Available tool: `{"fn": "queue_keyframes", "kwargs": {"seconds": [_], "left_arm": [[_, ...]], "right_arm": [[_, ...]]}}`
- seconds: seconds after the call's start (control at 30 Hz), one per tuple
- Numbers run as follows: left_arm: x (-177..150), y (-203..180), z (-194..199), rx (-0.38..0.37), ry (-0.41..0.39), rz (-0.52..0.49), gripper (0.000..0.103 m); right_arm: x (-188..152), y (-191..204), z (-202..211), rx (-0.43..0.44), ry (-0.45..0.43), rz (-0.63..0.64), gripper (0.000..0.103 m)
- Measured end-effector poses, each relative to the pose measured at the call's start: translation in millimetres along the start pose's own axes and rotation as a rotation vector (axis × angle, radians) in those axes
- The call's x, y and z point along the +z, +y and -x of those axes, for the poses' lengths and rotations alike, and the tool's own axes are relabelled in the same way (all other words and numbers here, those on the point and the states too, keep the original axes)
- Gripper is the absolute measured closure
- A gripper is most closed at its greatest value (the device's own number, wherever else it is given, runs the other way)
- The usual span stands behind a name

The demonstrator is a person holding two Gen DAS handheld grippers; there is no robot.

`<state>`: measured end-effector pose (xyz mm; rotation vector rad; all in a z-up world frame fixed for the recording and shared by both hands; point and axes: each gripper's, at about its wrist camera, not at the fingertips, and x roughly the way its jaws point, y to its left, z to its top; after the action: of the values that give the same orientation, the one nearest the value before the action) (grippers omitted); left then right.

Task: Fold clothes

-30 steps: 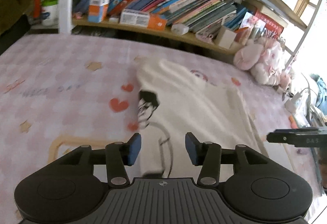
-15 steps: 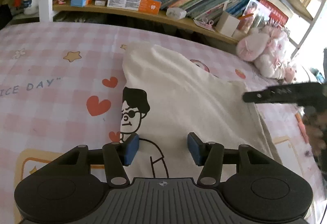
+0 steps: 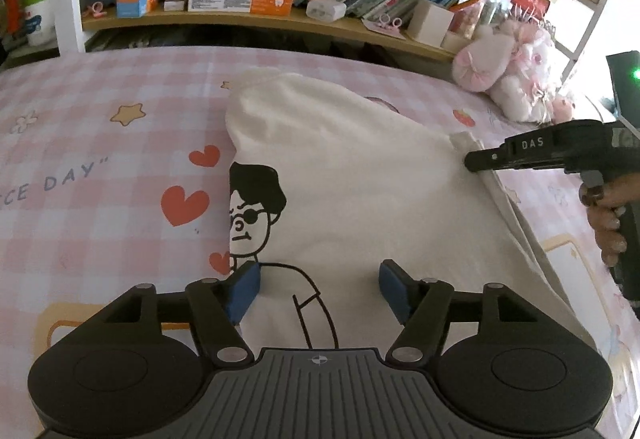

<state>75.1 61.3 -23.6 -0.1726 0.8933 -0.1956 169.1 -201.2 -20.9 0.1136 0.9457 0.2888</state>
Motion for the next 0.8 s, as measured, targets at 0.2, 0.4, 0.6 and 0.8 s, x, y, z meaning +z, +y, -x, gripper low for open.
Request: {"fn": "queue_keyframes", "kwargs": {"seconds": [0.2, 0.4, 0.6, 0.8], "left_arm": [[34, 17, 12, -0.071, -0.089, 0.022, 0.038], [61, 38, -20, -0.117, -0.100, 0.106, 0.063], [63, 63, -55, -0.097, -0.063, 0.198, 0.086], [69, 83, -62, -0.124, -0.030, 0.322, 0.092]], "right_arm": [[-21, -7, 47, 0.112, -0.026, -0.057, 0.091], [-81, 10, 85, 0.106, 0.065, 0.045, 0.091], [-125, 19, 99, 0.043, 0.112, 0.036, 0.091], [-130, 12, 95, 0.046, 0.131, -0.034, 0.091]]}}
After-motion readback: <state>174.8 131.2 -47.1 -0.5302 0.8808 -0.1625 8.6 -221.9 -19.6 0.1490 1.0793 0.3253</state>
